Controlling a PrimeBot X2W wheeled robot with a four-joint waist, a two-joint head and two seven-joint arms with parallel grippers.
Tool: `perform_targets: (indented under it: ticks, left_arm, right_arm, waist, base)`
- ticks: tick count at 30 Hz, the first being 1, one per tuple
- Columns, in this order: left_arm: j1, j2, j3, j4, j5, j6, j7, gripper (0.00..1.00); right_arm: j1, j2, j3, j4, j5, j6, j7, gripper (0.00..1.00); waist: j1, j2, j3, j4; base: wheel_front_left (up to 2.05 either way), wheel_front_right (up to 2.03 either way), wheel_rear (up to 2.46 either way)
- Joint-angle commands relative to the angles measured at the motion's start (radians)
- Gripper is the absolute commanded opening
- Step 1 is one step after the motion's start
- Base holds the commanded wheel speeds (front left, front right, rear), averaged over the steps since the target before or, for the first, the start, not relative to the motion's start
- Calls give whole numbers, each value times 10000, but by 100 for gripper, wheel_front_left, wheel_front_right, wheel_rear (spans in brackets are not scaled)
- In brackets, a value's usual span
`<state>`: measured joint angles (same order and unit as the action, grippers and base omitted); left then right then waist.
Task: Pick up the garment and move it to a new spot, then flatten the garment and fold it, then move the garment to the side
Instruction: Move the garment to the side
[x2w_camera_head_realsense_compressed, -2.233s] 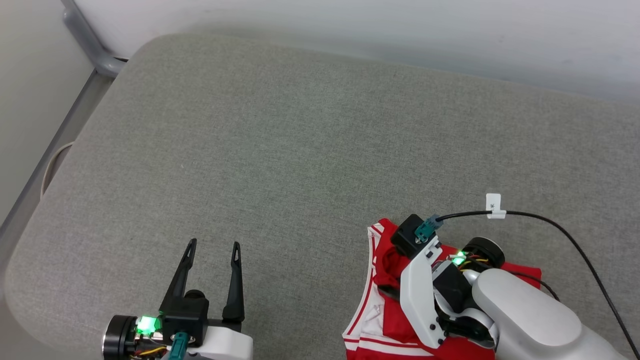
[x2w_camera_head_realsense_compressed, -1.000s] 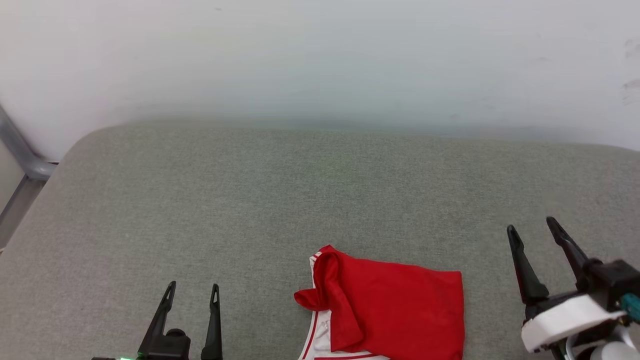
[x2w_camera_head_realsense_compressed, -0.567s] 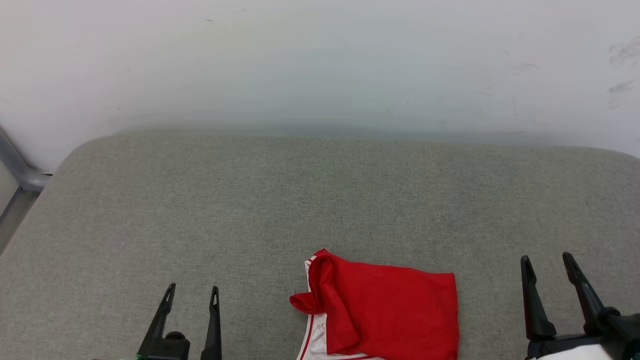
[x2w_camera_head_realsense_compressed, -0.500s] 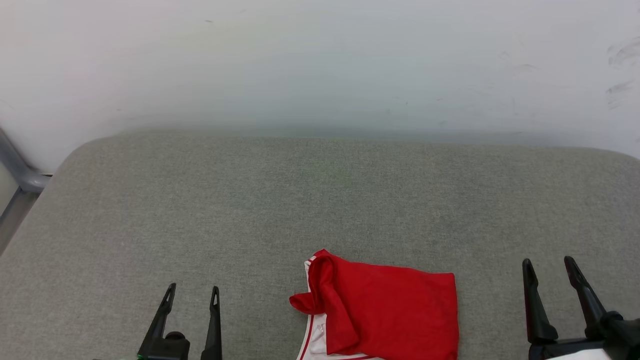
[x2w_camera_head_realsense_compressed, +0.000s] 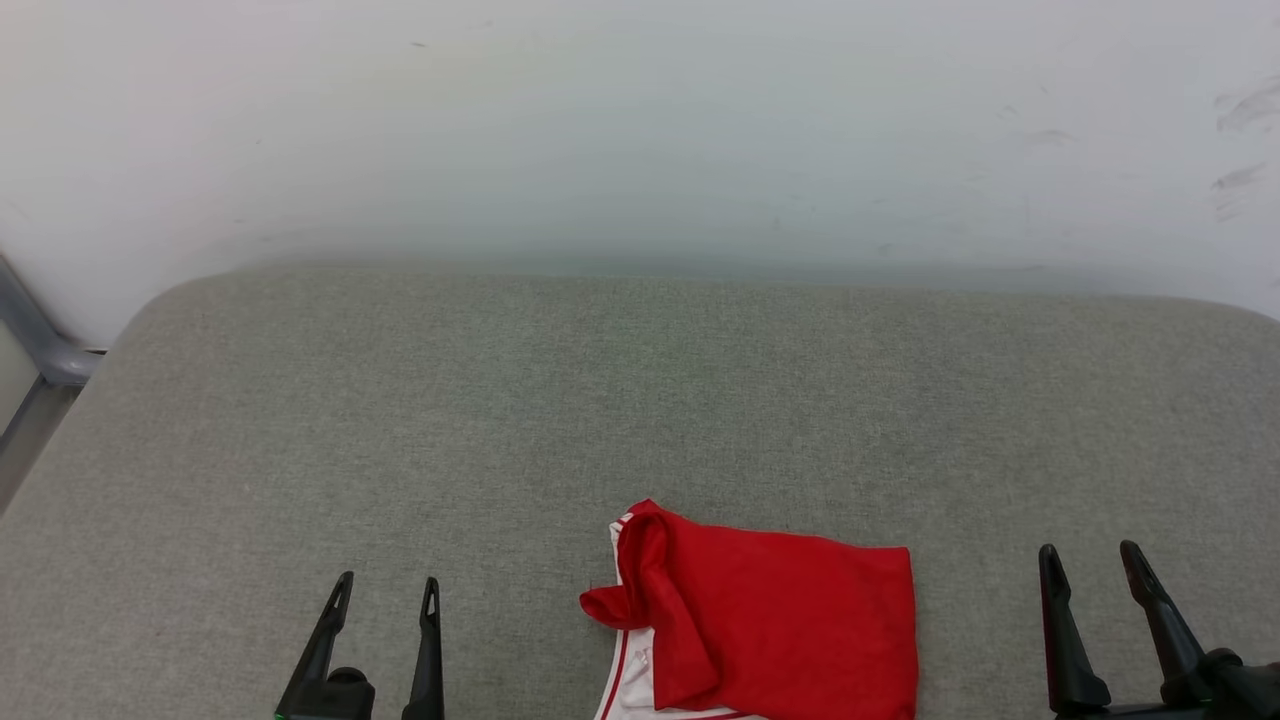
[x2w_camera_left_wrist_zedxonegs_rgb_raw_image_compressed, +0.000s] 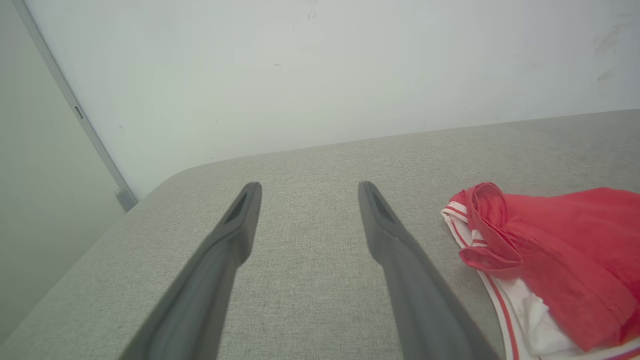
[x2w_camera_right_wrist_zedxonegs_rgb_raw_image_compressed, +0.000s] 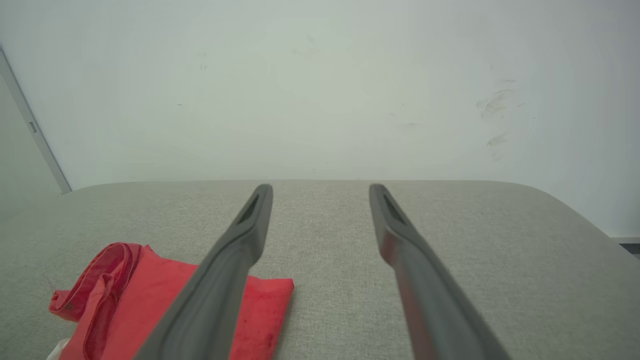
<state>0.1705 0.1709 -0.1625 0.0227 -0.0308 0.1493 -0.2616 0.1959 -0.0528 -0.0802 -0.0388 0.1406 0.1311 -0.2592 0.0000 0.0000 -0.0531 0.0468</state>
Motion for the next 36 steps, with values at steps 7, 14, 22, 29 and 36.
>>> perform_targets:
  ticks: [7,14,22,29,36]
  left_arm:
    - [68,-71,23,16,31,-64,-45,100]
    - [-114,-111,-1,58,76,-124,-45,100]
    - [-282,-228,-56,109,93,-158,-45,100]
    - [-357,-258,-66,133,127,-211,-45,100]
    - [-609,-338,-115,107,172,-238,-45,100]
  right_arm:
    - [-247,48,-30,-104,-219,-9,18,100]
    - [-1645,-857,-177,-557,62,-9,781,100]
    - [-3350,-2362,1190,-668,1962,-9,4528,100]
    - [-3923,-3529,2527,-397,3747,-9,8146,100]
    - [-3928,-4094,3167,-41,5126,-9,10870,100]
  waist:
    - [0,0,-4,78]
    - [0,0,112,182]
    - [0,0,335,251]
    - [0,0,520,350]
    - [0,0,899,500]
  base:
    - [0,0,0]
    - [0,0,0]
    - [0,0,0]
    - [0,0,0]
    - [0,0,0]
